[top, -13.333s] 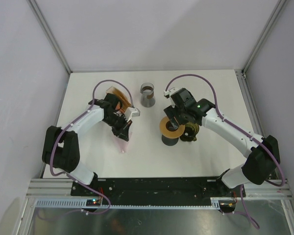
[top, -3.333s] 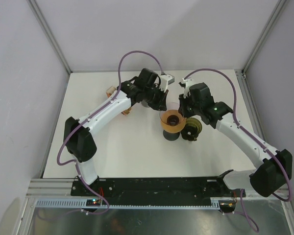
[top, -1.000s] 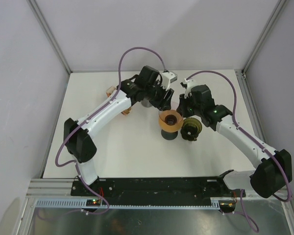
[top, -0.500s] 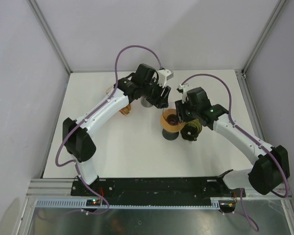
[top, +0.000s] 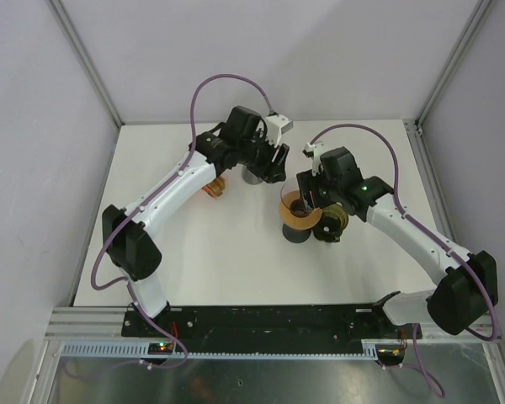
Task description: Place the coffee filter in the dripper
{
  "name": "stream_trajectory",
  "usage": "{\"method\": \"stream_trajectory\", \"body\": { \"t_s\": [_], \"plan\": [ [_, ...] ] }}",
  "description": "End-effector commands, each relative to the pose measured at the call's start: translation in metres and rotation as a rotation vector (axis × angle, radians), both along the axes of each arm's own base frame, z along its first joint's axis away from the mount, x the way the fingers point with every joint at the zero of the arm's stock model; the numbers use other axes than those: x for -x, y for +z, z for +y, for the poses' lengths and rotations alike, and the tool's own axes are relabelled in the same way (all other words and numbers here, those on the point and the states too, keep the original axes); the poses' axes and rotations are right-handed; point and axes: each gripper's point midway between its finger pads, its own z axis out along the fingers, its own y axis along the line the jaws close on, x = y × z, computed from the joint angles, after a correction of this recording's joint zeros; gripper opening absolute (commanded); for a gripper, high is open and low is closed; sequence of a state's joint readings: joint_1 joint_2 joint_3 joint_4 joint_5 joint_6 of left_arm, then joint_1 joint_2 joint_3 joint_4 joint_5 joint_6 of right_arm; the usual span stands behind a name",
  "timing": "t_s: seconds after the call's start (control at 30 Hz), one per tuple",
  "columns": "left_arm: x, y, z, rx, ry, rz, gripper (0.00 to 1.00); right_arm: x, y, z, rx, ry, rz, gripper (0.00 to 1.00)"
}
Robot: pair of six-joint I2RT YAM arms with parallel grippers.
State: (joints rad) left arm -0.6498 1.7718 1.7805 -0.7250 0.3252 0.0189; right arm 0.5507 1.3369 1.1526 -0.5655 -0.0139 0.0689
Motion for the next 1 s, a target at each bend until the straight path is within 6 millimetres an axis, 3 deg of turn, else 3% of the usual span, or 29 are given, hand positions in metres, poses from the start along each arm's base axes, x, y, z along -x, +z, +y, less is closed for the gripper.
{"method": "stream_trajectory", "body": {
  "t_s": [0.0,0.2,0.47,0.57,0.73,0.87,0.97],
  "plan": [
    [0.004,0.028,0.004,0.038,-0.017,-0.057,0.62,-0.008,0.028,0.004,-0.017,0.009,-0.073,0.65],
    [-0.002,0.029,0.011,0.026,0.002,-0.077,0.63,-0.018,0.051,-0.002,-0.004,-0.020,-0.141,0.72],
    [-0.024,0.029,0.048,0.011,0.107,-0.083,0.63,-0.025,0.090,-0.007,-0.028,-0.043,-0.257,0.76],
    [-0.037,0.027,0.070,-0.005,0.175,-0.086,0.61,-0.023,0.105,-0.011,-0.047,-0.055,-0.303,0.75],
    [-0.068,0.014,0.123,-0.051,0.356,-0.073,0.55,-0.019,0.122,-0.023,-0.052,-0.093,-0.350,0.75],
    [-0.092,-0.004,0.162,-0.051,0.505,-0.041,0.47,-0.017,0.118,-0.028,-0.036,-0.105,-0.336,0.74],
    [-0.103,-0.012,0.179,-0.069,0.564,-0.065,0.46,-0.016,0.111,-0.027,-0.021,-0.103,-0.314,0.74]
  ]
}}
